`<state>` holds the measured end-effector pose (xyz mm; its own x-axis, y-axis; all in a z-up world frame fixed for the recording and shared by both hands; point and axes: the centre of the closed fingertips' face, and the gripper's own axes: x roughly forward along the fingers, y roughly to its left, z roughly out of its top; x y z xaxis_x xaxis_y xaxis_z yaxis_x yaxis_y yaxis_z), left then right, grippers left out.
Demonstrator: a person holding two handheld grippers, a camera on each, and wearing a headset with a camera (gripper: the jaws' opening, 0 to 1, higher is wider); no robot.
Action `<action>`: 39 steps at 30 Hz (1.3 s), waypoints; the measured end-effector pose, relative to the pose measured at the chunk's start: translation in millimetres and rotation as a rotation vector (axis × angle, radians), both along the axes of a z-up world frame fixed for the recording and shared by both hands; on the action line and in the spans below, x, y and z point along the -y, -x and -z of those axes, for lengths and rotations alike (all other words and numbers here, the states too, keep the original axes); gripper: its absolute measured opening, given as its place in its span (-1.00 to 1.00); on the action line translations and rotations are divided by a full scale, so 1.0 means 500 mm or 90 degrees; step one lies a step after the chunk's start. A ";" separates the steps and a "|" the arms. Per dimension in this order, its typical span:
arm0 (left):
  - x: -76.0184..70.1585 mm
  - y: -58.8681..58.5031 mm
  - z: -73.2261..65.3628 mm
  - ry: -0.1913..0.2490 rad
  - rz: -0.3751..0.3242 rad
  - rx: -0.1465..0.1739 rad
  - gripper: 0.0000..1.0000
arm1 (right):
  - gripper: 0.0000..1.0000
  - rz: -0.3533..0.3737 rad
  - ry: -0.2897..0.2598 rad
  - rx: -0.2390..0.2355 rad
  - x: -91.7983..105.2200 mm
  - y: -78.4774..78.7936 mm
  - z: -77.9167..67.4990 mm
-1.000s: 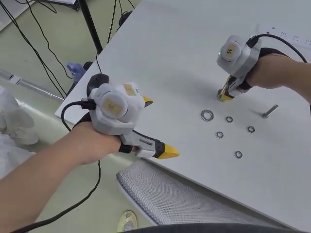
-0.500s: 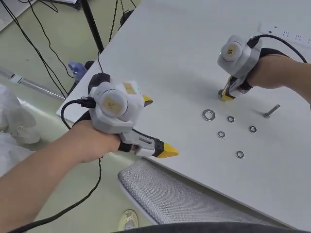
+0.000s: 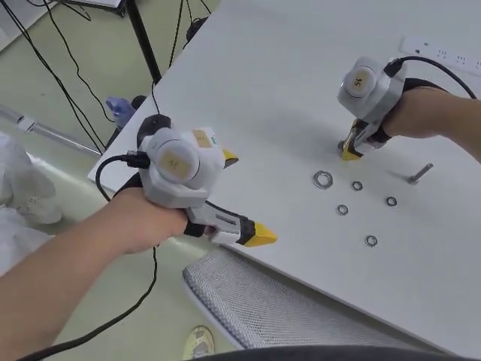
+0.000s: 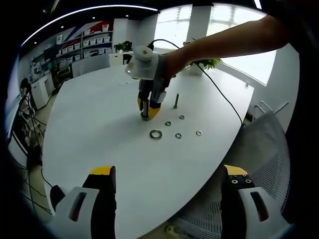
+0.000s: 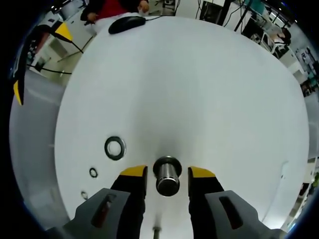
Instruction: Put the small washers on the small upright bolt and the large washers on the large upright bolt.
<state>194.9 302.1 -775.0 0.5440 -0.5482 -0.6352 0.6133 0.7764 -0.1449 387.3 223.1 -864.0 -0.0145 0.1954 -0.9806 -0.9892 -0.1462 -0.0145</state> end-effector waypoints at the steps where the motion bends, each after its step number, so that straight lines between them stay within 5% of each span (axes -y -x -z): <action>1: 0.000 0.001 0.000 -0.001 0.000 -0.001 0.74 | -0.33 0.000 -0.001 -0.001 -0.001 -0.004 0.002; 14: 0.000 0.004 0.002 -0.004 0.006 0.001 0.74 | -0.30 -0.003 -0.027 0.014 -0.004 -0.018 -0.039; 27: -0.001 0.007 -0.010 -0.004 0.007 0.008 0.74 | -0.31 -0.026 -0.046 0.014 -0.023 0.007 -0.090; 39: -0.006 0.012 -0.014 -0.006 0.008 0.013 0.74 | -0.32 -0.057 -0.053 0.017 -0.034 0.020 -0.094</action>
